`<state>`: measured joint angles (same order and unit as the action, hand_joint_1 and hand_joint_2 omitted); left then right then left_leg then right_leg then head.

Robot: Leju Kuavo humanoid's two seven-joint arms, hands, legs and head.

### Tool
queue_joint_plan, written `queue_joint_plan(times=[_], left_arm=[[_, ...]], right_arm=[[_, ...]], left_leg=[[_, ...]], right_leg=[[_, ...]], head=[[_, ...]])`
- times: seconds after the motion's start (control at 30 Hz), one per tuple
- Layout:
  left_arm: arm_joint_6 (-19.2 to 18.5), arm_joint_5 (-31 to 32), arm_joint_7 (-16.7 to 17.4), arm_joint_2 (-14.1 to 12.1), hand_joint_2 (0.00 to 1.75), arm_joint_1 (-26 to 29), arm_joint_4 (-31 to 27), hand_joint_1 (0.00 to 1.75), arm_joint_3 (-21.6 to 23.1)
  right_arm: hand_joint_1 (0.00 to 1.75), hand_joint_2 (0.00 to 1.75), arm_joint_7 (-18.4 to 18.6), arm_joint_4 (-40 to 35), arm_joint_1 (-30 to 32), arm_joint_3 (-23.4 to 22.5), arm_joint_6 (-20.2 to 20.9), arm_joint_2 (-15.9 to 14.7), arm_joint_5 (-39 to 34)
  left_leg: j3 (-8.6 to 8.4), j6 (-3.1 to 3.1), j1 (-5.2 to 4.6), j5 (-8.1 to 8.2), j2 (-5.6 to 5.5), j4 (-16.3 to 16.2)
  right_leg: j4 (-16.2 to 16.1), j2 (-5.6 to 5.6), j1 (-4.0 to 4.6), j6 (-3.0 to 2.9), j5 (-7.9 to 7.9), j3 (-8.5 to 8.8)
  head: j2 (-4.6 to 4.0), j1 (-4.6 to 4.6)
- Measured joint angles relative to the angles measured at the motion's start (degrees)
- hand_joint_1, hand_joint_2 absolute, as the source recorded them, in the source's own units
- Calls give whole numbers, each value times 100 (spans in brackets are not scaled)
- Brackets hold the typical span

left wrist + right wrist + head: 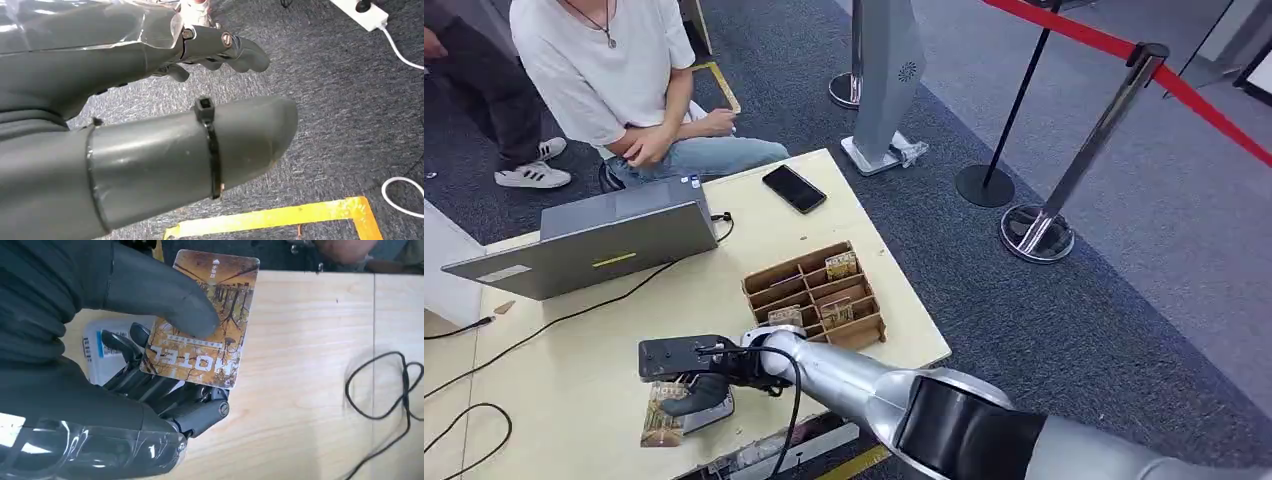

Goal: Pass the card to the sensor for recognition and then transmit it.

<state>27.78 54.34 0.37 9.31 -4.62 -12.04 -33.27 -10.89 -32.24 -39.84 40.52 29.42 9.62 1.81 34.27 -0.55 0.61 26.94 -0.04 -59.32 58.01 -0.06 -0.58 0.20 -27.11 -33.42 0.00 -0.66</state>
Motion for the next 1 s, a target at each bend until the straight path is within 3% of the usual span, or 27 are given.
queue_joint_plan(times=[0.37, 0.47, 0.77, 1.0], left_arm=[[-2, 11, 20, 4, 0, 3, 0, 0, -4], [-2, 7, 70, 4, 0, 4, 0, 0, -7], [-2, 2, 105, 13, 0, -1, 0, 0, -48], [0, 2, 118, 13, 0, -7, 0, 0, -63]], right_arm=[[175, 175, 74, -251, -88, 9, -417, -31, 162], [175, 175, 186, -289, -115, 57, -733, -33, 484], [175, 175, 562, -297, -221, 703, -1848, -33, 1895], [175, 175, 638, -297, -223, 1025, -1986, -33, 2106]], left_leg=[[0, 0, 0, 0, 1, 0], [0, 0, 0, 0, 0, 0], [0, 0, 0, 0, 0, 0], [0, 0, 0, 0, 0, 0]], right_leg=[[0, 0, 0, 0, 0, 0], [0, 0, 0, 0, 0, 0], [0, 0, 0, 0, 0, 0], [0, 0, 0, 0, 0, 0]], head=[[0, 0], [0, 0], [0, 0], [0, 0]])
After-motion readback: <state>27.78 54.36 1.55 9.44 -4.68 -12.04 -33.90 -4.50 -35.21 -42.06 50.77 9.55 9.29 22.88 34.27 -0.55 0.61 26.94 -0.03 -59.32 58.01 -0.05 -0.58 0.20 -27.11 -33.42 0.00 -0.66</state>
